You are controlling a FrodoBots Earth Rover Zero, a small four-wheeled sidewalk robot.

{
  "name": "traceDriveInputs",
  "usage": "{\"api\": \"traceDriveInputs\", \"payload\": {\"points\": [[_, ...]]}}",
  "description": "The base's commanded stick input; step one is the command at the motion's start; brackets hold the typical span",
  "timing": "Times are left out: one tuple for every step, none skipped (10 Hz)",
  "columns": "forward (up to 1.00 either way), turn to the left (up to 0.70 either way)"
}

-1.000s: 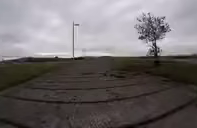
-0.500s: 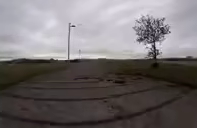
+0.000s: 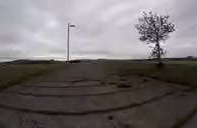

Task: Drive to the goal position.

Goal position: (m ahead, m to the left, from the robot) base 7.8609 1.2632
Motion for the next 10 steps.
{"api": "traceDriveInputs", "payload": {"points": [[0.0, 0.0], [0.0, 0.0], [0.0, 0.0], [0.3, 0.0], [0.62, 0.0], [0.81, 0.0], [0.92, 0.0], [1.0, 0.0], [1.0, 0.0], [1.0, 0.0]]}}
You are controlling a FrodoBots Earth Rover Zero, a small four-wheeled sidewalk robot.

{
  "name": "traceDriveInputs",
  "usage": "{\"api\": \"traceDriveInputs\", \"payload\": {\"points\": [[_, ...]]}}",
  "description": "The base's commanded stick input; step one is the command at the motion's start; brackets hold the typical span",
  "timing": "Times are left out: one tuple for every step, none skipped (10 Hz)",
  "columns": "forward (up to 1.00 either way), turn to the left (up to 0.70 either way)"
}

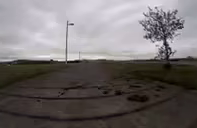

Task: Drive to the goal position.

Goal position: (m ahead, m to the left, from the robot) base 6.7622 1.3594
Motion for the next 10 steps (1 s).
{"api": "traceDriveInputs", "payload": {"points": [[1.0, 0.0], [1.0, 0.0], [1.0, 0.0], [1.0, 0.0], [1.0, 0.25], [1.0, 0.32], [1.0, 0.4], [1.0, 0.4], [1.0, 0.4], [1.0, 0.4]]}}
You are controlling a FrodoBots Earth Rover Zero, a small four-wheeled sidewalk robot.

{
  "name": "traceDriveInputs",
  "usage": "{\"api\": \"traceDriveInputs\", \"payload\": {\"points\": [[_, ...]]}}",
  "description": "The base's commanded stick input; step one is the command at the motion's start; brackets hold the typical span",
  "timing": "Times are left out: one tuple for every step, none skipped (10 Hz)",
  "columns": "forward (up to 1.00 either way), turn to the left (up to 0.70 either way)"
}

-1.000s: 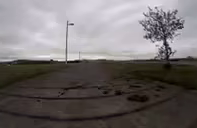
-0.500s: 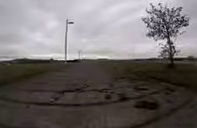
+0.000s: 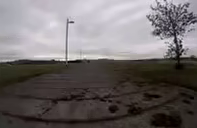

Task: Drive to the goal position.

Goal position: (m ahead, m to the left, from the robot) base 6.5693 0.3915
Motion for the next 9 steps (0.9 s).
{"api": "traceDriveInputs", "payload": {"points": [[1.0, 0.4], [1.0, 0.4], [1.0, 0.4], [1.0, 0.0], [1.0, 0.0], [1.0, 0.0], [1.0, 0.0], [1.0, 0.0], [1.0, 0.0]]}}
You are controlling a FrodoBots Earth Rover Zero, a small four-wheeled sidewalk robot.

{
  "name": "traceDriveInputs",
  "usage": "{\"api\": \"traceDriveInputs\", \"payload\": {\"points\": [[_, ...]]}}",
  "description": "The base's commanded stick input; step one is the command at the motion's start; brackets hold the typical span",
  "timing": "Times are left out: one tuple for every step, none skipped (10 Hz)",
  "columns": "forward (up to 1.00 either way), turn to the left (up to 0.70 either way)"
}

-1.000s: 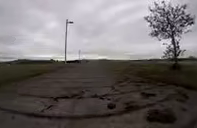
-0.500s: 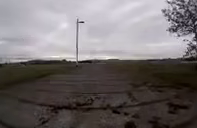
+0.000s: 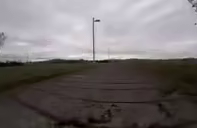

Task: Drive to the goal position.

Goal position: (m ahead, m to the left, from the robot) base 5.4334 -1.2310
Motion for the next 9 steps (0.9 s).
{"api": "traceDriveInputs", "payload": {"points": [[1.0, 0.0], [1.0, 0.0], [1.0, 0.0], [1.0, -0.4], [1.0, -0.4], [1.0, -0.4], [1.0, -0.4], [1.0, -0.4], [1.0, -0.4]]}}
